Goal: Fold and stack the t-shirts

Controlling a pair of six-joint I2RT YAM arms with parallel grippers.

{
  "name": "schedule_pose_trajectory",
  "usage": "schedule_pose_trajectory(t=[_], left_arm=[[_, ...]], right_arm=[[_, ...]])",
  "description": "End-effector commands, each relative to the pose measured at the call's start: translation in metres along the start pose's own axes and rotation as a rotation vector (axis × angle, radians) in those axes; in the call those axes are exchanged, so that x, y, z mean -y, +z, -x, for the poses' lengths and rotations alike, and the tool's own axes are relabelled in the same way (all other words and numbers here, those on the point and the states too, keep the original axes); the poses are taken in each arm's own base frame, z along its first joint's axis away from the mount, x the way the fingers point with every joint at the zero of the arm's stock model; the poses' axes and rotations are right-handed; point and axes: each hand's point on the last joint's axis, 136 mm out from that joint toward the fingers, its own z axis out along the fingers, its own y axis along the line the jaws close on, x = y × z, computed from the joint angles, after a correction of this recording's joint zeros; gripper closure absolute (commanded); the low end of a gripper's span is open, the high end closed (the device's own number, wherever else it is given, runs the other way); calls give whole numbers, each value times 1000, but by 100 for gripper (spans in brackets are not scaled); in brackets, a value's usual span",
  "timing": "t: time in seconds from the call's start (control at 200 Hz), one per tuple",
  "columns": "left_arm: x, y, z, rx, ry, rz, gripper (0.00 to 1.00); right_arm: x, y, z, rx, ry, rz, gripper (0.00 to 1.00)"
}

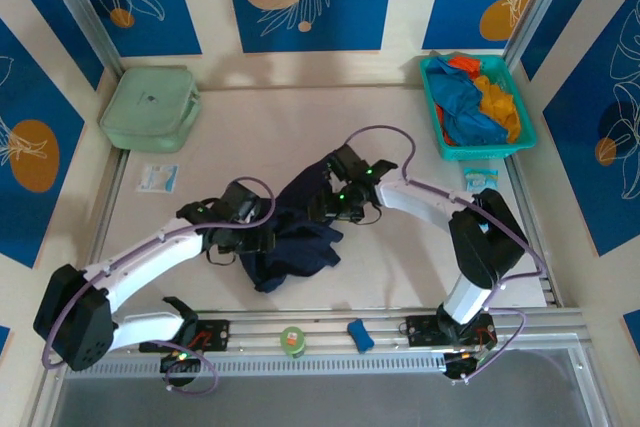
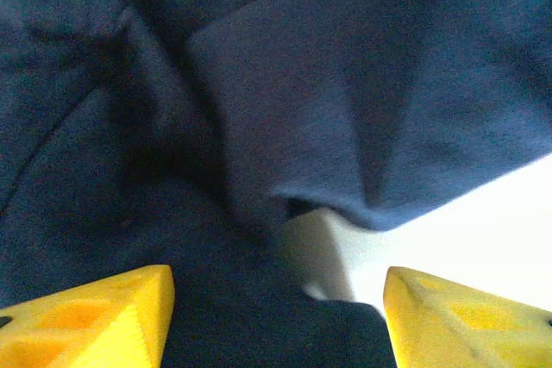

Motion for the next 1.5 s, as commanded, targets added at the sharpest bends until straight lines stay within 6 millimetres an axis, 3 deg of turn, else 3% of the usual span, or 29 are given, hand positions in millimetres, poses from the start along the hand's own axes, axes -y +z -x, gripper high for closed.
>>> schedule_pose_trajectory(t=[0.0,0.18,0.37,0.535,0.74,0.816,0.971,1.026,1.136,1.281,1.391,1.496], left_arm=[[-7,8,9,52,-18,52,45],[4,15,19,64,-16,21,100],[5,8,24,92,-22,15,100],[3,-2,26,114,-20,24,100],[3,-9,29,129,-16,26,100],[2,-14,30,142,-18,32,100],[-3,-29,35,180,-11,57,100],[-6,-35,37,194,-6,73,100],[-13,-49,42,224,4,111,100],[-19,-63,46,243,30,155,100],[-16,-64,48,242,38,148,100],[-10,-58,49,231,35,120,100]], right_arm=[[-16,-17,2,72,-135,-31,34],[-26,-20,4,104,-250,-91,32],[-54,-30,0,136,-338,-90,29],[-63,-42,-1,155,-378,-124,25],[-62,-7,-13,53,-343,-98,29],[-58,4,-14,29,-326,-109,41],[-48,2,-3,41,-298,-133,82],[-38,-8,6,67,-287,-167,100],[-9,-44,34,156,-270,-267,100],[31,-112,76,316,-242,-366,100],[59,-157,105,410,-211,-407,100],[79,-183,130,471,-192,-437,100]])
